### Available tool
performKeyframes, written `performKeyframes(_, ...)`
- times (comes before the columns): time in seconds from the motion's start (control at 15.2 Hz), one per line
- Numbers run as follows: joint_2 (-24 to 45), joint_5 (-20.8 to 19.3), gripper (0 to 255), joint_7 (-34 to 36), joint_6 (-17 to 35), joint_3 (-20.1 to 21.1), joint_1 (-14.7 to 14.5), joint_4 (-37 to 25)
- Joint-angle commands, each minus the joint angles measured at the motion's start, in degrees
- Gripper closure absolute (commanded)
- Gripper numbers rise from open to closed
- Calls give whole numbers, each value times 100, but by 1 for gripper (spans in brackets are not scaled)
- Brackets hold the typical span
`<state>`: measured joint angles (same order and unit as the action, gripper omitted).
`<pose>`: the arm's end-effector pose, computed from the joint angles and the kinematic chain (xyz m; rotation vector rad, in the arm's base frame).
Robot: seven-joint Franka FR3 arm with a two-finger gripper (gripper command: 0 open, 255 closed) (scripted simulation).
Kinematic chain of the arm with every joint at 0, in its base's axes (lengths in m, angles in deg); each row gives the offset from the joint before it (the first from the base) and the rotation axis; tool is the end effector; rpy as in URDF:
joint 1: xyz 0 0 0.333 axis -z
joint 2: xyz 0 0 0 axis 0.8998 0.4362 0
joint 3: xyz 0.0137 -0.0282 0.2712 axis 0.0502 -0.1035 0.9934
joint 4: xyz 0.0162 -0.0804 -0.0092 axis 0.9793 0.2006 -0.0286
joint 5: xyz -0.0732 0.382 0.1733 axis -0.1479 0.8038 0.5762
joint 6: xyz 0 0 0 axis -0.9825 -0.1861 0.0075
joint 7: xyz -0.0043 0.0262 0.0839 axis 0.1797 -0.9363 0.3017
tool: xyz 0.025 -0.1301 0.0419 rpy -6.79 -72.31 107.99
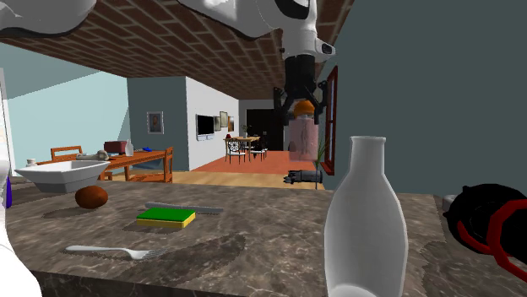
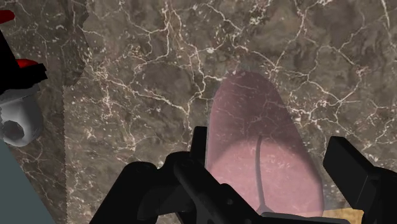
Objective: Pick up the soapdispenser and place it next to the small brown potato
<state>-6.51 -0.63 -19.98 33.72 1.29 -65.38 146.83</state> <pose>0.5696 -0.1247 0.5816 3.0991 0.1455 0.0050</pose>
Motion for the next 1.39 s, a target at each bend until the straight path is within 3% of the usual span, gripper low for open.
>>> performKeyframes(0.0, 68, 15, 255, -5, -169, 0, 0, -236)
performKeyframes(0.59, 493, 114, 255, -97, -1028, -40, 53, -1511)
performKeyframes(1.12, 1143, 287, 255, -215, -1964, -100, 189, -3083)
performKeyframes(1.32, 383, 70, 255, 198, -1698, 76, -154, -2064)
